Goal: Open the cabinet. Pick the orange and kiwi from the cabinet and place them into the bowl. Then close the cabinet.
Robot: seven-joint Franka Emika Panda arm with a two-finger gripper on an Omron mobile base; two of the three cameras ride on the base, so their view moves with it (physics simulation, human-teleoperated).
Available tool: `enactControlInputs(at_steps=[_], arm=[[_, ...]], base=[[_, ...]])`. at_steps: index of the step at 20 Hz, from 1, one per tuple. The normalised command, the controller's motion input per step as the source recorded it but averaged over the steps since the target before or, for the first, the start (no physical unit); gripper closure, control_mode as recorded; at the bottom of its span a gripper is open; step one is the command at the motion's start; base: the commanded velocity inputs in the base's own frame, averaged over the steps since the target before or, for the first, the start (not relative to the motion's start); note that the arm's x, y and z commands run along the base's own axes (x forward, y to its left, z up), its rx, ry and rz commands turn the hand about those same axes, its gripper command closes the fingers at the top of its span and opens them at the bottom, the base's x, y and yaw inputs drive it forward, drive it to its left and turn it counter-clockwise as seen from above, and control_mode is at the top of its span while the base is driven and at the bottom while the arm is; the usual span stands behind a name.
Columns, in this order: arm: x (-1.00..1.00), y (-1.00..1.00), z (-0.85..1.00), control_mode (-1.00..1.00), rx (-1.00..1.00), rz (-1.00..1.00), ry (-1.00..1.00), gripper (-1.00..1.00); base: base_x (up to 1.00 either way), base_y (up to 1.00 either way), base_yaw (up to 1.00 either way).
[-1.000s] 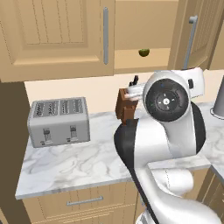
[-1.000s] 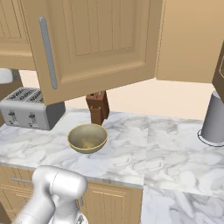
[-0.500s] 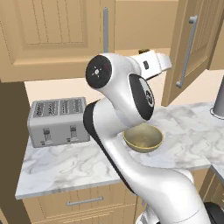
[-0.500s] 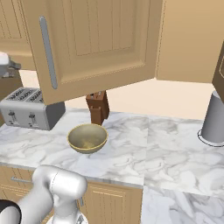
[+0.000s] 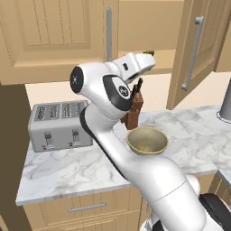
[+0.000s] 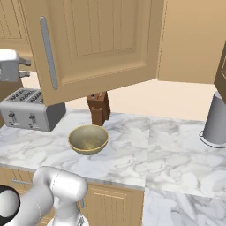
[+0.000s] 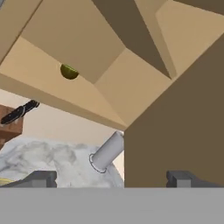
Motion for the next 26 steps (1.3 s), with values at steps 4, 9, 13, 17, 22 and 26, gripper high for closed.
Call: enactControlInputs(at_steps=[4, 9, 13, 17, 22, 26], arm=[[0.20, -0.16, 0.00, -1.00, -0.13, -0.03, 0.00, -1.00], [0.22, -0.34, 0.00, -1.00, -0.11, -0.02, 0.02, -1.00], [0.29, -0.44, 0.00, -1.00, -0.07, -0.03, 0.01, -1.00], [0.24, -0.38, 0.00, -1.00, -0.08, -0.06, 0.00, -1.00], [0.01, -0.44, 0.00, -1.00, -0.08, -0.09, 0.00, -1.00], [-0.12, -0.58, 0.01, -1.00, -0.09, -0.13, 0.01, -1.00]], base=[[0.00, 0.00, 0.00], [0.00, 0.00, 0.00], [0.00, 0.00, 0.00], [0.00, 0.00, 0.00], [0.00, 0.00, 0.00], [0.00, 0.00, 0.00]])
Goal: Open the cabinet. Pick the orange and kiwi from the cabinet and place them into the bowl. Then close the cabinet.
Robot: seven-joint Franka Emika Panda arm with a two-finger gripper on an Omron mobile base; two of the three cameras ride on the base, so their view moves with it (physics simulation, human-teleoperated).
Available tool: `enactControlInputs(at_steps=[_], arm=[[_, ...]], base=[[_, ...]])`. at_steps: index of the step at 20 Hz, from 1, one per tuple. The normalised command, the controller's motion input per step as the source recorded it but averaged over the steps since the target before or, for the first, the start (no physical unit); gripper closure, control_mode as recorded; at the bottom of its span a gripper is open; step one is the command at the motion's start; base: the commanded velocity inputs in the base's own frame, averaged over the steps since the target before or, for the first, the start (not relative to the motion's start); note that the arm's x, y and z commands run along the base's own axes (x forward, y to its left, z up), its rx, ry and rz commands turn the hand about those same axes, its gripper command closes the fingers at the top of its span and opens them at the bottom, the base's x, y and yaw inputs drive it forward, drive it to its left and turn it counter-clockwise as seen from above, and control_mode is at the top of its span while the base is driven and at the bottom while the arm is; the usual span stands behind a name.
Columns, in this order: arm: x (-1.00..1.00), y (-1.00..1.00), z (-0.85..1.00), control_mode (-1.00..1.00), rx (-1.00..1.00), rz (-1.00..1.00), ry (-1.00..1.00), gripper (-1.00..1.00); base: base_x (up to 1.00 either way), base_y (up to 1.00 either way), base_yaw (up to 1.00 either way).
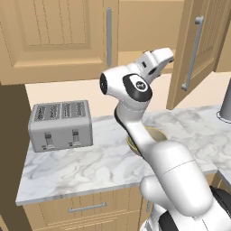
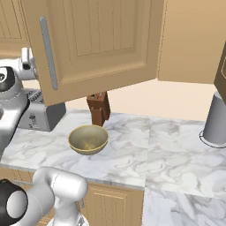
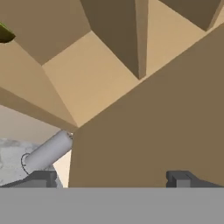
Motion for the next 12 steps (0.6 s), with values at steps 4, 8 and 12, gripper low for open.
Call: enactControlInputs(at_steps=[4, 8, 12], arm=[[-0.62, -0.63, 0.08, -1.00, -0.07, -0.17, 0.00, -1.00], [-0.79, -0.57, 0.04, -1.00, -0.07, -0.18, 0.02, -1.00], [-0.73, -0.55, 0.00, -1.00, -0.05, -0.19, 0.03, -1.00]], base=[[0.00, 0.00, 0.00], [0.00, 0.00, 0.00], [0.00, 0.00, 0.00]])
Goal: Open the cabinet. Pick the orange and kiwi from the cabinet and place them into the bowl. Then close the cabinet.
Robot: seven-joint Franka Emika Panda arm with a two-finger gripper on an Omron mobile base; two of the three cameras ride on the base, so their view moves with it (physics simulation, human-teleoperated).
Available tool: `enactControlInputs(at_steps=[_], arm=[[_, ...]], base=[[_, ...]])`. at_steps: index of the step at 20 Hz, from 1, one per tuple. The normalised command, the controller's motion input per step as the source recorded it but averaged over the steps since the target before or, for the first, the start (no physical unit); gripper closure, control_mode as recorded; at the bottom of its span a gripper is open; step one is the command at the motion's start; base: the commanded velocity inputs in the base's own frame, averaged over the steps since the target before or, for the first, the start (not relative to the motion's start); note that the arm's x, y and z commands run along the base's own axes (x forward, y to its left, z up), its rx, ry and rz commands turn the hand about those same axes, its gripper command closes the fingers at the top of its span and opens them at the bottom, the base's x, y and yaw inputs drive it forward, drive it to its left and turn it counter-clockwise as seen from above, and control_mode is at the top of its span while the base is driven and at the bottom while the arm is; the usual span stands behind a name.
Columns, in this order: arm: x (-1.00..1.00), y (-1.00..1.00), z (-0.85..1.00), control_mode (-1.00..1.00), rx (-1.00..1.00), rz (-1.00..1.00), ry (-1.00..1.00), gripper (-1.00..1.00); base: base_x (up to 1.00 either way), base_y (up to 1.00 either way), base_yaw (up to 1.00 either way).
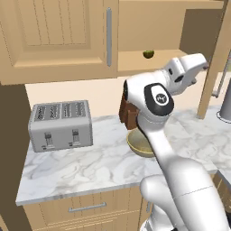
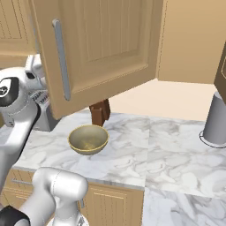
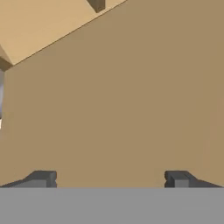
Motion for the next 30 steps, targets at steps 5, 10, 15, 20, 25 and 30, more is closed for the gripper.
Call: enactControlInputs(at_steps=[5, 10, 15, 20, 25, 30], arm=[[-0.09, -0.25, -0.01, -1.00, -0.07, -0.06, 0.04, -1.00], [0.00, -0.34, -0.02, -1.00, -0.04, 0.00, 0.00, -1.00], [-0.19, -0.57, 0.00, -1.00, -0.02, -0.04, 0.00, -1.00], [-0.27, -0.59, 0.00, -1.00, -0.01, -0.08, 0.00, -1.00], [-0.08, -0.49, 0.00, -1.00, -0.01, -0.04, 0.00, -1.00], [0.00, -0.24, -0.01, -1.00, -0.01, 0.00, 0.00, -1.00]], base=[[0.00, 0.00, 0.00], [0.00, 0.00, 0.00], [0.00, 0.00, 0.00], [0.00, 0.00, 0.00], [0.00, 0.00, 0.00], [0.00, 0.00, 0.00]])
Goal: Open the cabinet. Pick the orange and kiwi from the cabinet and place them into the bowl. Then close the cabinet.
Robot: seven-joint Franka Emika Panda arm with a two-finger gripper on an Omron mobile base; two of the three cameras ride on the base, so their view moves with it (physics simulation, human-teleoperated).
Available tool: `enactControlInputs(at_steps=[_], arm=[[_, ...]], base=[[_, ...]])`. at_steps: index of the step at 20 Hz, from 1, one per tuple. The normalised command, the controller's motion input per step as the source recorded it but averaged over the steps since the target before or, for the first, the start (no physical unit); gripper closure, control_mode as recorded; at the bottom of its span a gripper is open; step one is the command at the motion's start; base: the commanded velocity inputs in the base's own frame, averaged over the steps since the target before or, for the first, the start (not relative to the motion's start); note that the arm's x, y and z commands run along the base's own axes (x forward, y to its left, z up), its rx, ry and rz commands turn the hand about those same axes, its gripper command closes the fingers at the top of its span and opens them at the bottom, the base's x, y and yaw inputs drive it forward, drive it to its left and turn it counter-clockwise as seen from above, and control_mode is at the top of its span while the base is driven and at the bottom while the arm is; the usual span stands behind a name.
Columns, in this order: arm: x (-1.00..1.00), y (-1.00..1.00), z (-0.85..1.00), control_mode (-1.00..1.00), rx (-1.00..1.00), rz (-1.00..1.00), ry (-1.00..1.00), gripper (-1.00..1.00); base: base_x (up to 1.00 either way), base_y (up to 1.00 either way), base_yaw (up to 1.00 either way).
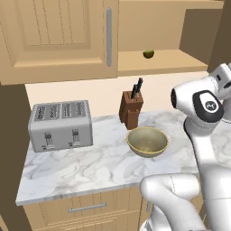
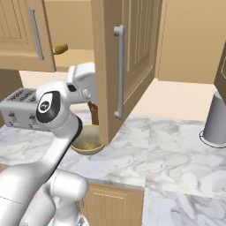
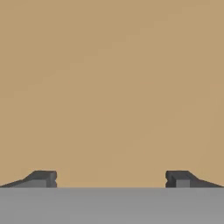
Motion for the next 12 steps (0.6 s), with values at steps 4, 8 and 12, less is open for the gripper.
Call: enactControlInputs(at_steps=[4, 8, 12], arm=[[0.00, 0.14, 0.00, -1.00, 0.00, 0.00, 0.00, -1.00], [0.00, 0.60, 0.11, -1.00, 0.00, 0.00, -0.04, -1.00], [0.03, 0.82, 0.23, -1.00, 0.10, 0.00, 0.00, -1.00]], base=[[0.00, 0.00, 0.00], [0.00, 0.00, 0.00], [0.00, 0.00, 0.00]])
